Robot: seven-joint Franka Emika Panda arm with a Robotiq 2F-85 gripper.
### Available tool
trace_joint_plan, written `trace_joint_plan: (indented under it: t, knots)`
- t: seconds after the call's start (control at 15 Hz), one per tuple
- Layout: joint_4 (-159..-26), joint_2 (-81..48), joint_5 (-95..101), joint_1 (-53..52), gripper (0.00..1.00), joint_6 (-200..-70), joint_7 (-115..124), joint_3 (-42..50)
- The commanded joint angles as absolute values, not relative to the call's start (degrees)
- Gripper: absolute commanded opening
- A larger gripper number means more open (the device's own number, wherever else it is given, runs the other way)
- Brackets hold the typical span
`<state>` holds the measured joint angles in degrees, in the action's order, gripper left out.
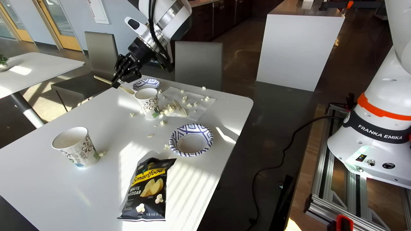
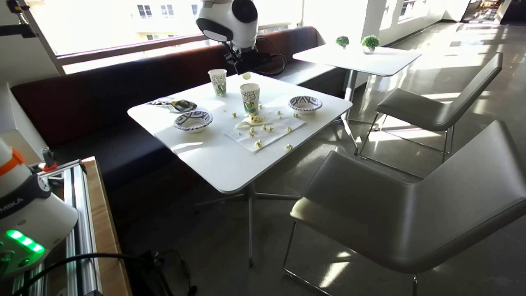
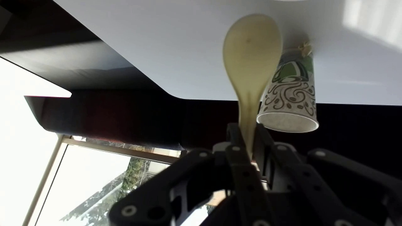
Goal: Use the spoon to place one white item inside the cup
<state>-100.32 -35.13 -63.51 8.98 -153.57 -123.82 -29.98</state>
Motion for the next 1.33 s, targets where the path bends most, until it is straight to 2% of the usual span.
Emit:
trace_joint_plan:
  t: [0.0,0.53,0.93,1.27]
  knots:
    - [-106.0,-28.7,-62.7,2.8,0.03,-148.7,-117.9,-23.0]
    - [-118.6,-22.2,-43.7,-9.4,0.03,-149.4,-93.4,-13.4]
    - [-124.1,-23.0,-23.3,-8.7,0.03,-153.2,-79.3,-10.4]
    - [-125.6,-24.3,-14.0,-6.2,0.03,-152.5,-70.7,-10.4]
